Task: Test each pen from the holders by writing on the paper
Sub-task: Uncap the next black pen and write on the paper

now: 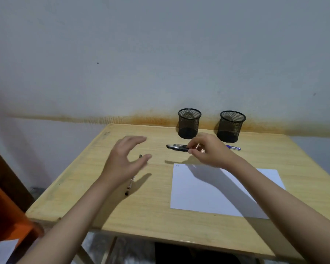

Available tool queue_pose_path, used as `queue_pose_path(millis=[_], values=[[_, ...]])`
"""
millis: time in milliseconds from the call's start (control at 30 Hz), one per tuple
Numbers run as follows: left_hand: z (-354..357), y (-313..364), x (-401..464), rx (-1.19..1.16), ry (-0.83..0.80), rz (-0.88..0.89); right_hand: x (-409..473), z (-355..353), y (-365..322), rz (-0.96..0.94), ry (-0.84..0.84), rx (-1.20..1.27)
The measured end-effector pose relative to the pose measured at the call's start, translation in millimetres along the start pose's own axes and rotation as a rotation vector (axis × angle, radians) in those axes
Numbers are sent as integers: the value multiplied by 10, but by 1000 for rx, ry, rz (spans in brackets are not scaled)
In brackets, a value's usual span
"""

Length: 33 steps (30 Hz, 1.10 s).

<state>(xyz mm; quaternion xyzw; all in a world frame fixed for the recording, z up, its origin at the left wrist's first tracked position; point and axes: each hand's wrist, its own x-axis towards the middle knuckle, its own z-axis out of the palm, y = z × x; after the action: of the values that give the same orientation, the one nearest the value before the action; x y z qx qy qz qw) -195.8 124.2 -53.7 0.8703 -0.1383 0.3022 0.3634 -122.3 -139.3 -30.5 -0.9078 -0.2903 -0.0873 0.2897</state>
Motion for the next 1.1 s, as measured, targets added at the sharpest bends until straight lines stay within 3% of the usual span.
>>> queue_pose_path(millis=[133, 333, 533, 633, 867, 1100], values=[[285, 287, 100, 18, -174, 187, -212, -141, -150, -92, -2, 46], [512, 451, 101, -79, -138, 211, -465, -377, -227, -17, -67, 175], [481, 511, 81, -228, -69, 86, -655, -592, -130, 16, -229, 813], [492, 552, 78, -280, -25, 53, -690, -462, -111, 33, -123, 1059], [534, 605, 68, -259, -68, 133, -626, 68, -359, 106, 256, 845], [355, 448, 125, -266, -110, 126, -601, 197, -524, 84, 336, 691]])
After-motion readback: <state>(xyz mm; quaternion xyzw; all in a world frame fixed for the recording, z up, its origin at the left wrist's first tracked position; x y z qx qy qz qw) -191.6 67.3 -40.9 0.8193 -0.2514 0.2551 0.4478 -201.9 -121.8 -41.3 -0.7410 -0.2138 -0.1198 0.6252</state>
